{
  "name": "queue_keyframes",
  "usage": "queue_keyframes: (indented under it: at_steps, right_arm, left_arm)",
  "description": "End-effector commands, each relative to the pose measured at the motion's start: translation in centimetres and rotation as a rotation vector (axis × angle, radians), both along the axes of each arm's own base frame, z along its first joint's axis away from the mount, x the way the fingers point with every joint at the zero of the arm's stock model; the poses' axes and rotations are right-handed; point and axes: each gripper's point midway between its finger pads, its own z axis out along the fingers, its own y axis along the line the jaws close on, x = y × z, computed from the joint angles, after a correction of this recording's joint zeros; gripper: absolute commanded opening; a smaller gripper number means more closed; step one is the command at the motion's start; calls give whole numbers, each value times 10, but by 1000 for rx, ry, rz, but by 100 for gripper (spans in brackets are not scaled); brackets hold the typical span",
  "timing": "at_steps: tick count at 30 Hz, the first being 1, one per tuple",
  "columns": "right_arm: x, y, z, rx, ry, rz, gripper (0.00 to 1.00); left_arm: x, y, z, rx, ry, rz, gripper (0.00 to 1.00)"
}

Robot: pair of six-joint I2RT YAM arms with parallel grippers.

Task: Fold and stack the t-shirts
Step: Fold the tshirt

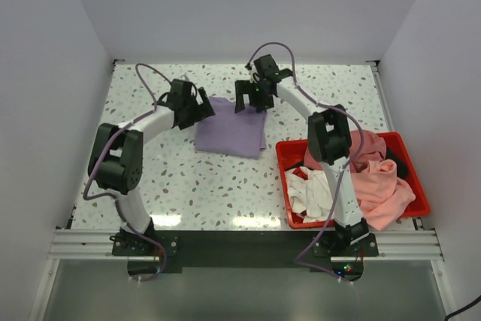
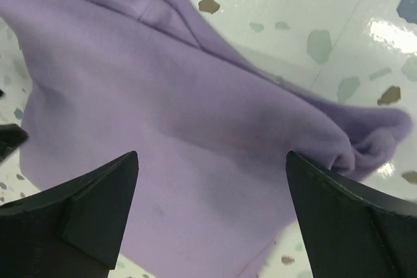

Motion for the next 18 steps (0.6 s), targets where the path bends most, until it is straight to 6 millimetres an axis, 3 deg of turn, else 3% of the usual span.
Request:
queue_keyframes:
  at_steps: [1,2,3,5,7,8,9,11,12,14,15,16,18]
  right_arm:
    - [-10,-10,77,-32,-140,57,99]
    - [-15,-8,117,0,-225,61,99]
    - [-29,-12,110,-7,-203,72,99]
    - [-41,-15,128,29,-242,71,99]
    - [-70,-28,141,54,-249,46,99]
    - [-76,-32,147,64,-269,32,99]
    - [-96,-43,153,70,-275,9,99]
    - [-114,-55,156,68,-286,-14,99]
    - [-132,-67,163,67,-304,-37,99]
    - [-151,-80,164,53,-301,-52,99]
    - [-162,-87,155,37,-280,-57,99]
    - [-171,-95,167,41,-310,-66,99]
    - [-188,-107,157,1,-272,-74,99]
  left_arm:
    - [11,16,70,83,-148,20,100]
    - [10,20,74,108,-158,13,100]
    - [9,24,85,130,-185,15,100]
    - [7,28,90,175,-208,-28,100]
    - [9,30,92,207,-229,-58,100]
    - [11,32,89,237,-234,-81,100]
    - [12,31,79,245,-218,-109,100]
    - [15,32,72,259,-191,-135,100]
    - [18,31,63,266,-166,-139,100]
    - [19,31,53,272,-139,-146,100]
    - [20,28,44,272,-121,-162,100]
    - [22,28,39,272,-119,-167,100]
    - [22,24,25,265,-92,-194,98]
